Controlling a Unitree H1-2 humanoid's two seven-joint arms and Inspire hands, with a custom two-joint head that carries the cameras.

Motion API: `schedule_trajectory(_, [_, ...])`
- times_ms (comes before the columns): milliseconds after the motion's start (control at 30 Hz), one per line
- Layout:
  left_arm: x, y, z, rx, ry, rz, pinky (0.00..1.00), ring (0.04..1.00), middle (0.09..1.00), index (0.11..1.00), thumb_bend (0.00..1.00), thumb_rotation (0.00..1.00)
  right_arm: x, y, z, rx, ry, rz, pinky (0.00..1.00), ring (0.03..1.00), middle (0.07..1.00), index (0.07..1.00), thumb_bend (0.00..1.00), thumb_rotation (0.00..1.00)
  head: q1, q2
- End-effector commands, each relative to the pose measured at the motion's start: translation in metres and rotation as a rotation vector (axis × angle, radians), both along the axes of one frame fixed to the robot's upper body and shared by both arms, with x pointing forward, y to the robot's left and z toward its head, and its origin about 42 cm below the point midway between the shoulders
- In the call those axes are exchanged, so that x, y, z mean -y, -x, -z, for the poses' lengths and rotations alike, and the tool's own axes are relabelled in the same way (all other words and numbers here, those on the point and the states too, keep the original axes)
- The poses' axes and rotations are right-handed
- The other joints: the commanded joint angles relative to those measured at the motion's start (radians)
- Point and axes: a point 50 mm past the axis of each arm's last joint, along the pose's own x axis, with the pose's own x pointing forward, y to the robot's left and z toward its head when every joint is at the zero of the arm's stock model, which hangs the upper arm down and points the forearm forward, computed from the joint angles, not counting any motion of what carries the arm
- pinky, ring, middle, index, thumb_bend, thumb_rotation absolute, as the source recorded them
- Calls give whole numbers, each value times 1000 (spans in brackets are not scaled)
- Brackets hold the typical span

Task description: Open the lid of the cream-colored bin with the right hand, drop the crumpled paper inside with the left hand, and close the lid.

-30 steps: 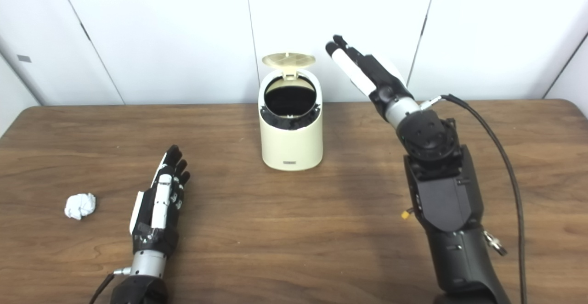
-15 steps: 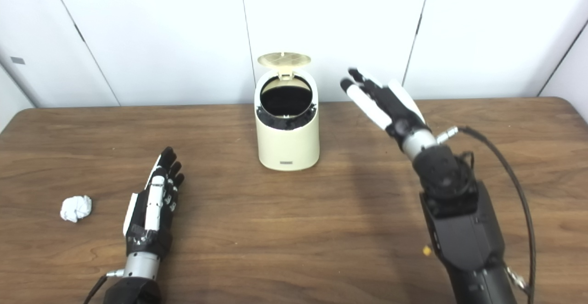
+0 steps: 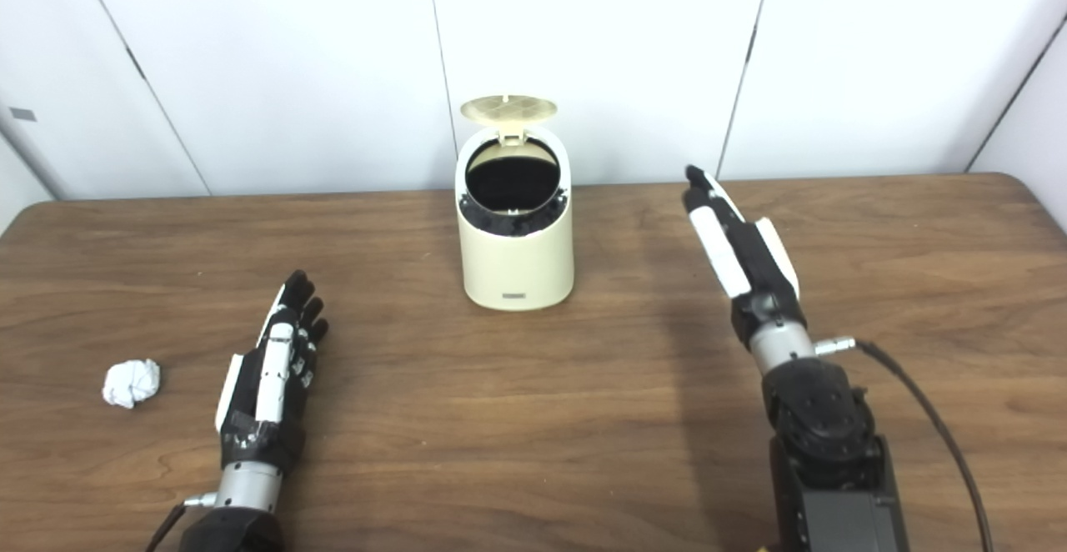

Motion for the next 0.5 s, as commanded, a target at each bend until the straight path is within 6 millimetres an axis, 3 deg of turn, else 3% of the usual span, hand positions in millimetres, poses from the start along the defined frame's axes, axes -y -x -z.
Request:
schedule_trajectory(0, [-5,0,-5,31,-7,10,1000,1000,1000,999,251,847,0,-4,-10,79,-72,35,1000,986,982,994,583,905,0,2])
schedule_trajectory(467, [-6,2,-9,31,-10,6,1000,1000,1000,1000,266,848,-2,17,20,36,-73,40,1000,998,995,972,498,999,6,19])
